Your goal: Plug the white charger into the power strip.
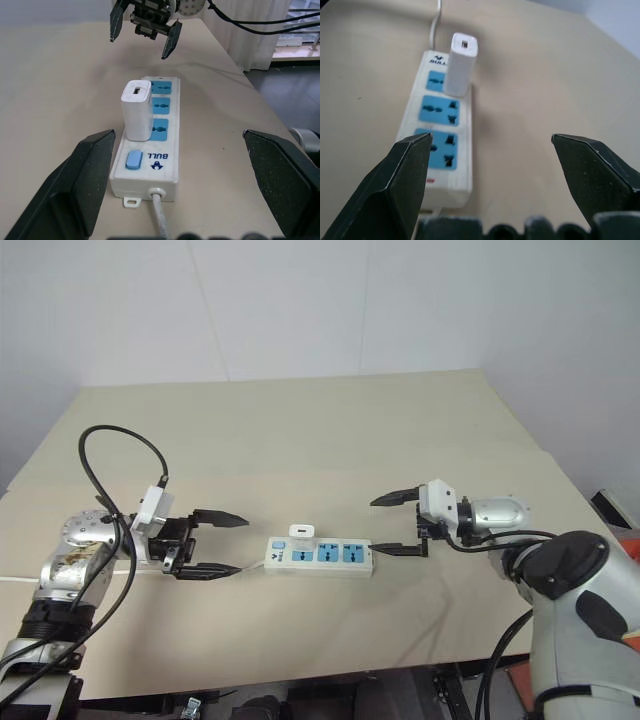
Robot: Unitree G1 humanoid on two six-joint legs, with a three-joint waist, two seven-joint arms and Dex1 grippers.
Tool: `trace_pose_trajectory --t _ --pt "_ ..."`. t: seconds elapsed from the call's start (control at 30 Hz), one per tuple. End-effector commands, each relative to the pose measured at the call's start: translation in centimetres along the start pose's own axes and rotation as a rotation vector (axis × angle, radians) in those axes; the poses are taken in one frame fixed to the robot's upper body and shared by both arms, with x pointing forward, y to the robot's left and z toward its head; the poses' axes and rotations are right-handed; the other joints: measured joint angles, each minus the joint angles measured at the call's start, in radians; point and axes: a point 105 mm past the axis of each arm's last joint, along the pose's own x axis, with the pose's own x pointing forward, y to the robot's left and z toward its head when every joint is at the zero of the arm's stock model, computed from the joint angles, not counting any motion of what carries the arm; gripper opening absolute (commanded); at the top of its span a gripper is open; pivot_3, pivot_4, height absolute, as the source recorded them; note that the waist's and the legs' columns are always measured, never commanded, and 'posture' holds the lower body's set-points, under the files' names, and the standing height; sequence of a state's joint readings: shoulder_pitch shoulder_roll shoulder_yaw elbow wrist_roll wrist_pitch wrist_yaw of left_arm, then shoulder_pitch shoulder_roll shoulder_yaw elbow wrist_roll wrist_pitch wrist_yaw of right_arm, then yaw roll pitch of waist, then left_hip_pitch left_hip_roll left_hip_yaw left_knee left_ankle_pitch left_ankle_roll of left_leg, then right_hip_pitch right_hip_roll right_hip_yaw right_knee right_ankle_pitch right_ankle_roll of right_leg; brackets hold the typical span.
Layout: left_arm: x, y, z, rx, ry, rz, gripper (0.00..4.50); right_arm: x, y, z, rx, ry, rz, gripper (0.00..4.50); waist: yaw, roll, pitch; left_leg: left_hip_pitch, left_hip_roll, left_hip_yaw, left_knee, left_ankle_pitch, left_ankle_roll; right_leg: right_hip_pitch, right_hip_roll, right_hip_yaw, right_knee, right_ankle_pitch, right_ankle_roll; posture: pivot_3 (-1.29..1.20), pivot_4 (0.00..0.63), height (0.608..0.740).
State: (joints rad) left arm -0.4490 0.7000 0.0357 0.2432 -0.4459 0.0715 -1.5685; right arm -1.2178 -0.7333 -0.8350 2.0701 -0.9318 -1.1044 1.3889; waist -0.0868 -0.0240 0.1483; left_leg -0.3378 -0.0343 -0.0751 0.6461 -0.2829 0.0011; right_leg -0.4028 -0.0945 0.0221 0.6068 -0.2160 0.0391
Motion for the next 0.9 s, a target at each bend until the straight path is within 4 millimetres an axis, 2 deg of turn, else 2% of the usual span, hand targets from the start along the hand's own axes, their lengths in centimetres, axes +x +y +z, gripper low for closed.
trace_pose_trajectory --t 0.03,0.3,0.43,0.53,0.63,0.77,0.9 --pt "-0.9 0.4 0.7 0.037 0.019 0.044 4.46 -0.3 -0.7 1.0 0.005 -0.030 -0.010 4.50 -0.003 0.000 0.000 0.000 0.000 0.000 0.000 0.000 0.000 0.000 0.000 0.000 0.000 0.000 0.000 0.00 0.150 0.740" --pt "-2.2 1.1 0.1 0.039 0.051 0.108 4.46 0.5 -0.4 0.7 -0.004 -0.032 -0.013 4.50 -0.012 0.000 0.001 0.000 0.000 0.001 -0.001 0.000 0.000 0.000 0.000 0.001 0.000 0.000 0.000 0.00 0.150 0.740" --pt "-2.7 1.6 0.5 0.047 0.052 0.145 4.46 1.4 -1.0 1.0 -0.020 -0.053 -0.050 4.50 -0.011 0.000 0.001 0.001 0.000 0.001 -0.001 0.000 0.000 0.000 0.000 0.001 0.000 0.000 0.000 0.00 0.150 0.740" --pt "-3.3 1.7 0.7 0.052 0.067 0.165 4.46 2.2 -1.4 1.5 -0.096 -0.088 -0.135 4.50 -0.011 0.000 0.001 0.000 0.000 0.001 -0.001 0.000 0.000 -0.001 0.000 0.001 0.000 0.000 0.000 0.00 0.150 0.740" --pt "-3.8 1.0 1.1 0.041 0.076 0.165 4.46 2.9 -2.4 2.0 -0.101 -0.124 -0.227 4.50 -0.013 -0.001 0.001 0.000 0.000 0.001 -0.001 0.000 -0.001 -0.001 0.000 0.001 0.000 0.000 0.000 0.00 0.150 0.740" --pt "-4.0 0.0 1.3 0.019 0.065 0.187 4.46 2.5 -2.4 1.5 -0.092 -0.109 -0.269 4.50 -0.012 -0.001 0.002 0.001 0.000 0.000 -0.002 0.000 -0.001 -0.001 0.000 0.004 0.000 0.000 0.000 0.00 0.150 0.740" --pt "-3.6 -0.6 1.1 0.010 0.061 0.194 4.46 1.3 -2.3 1.1 -0.084 -0.064 -0.241 4.50 -0.007 -0.001 0.002 0.001 0.000 0.001 -0.002 0.000 0.000 -0.001 0.000 0.004 0.000 0.000 0.000 0.00 0.150 0.740"
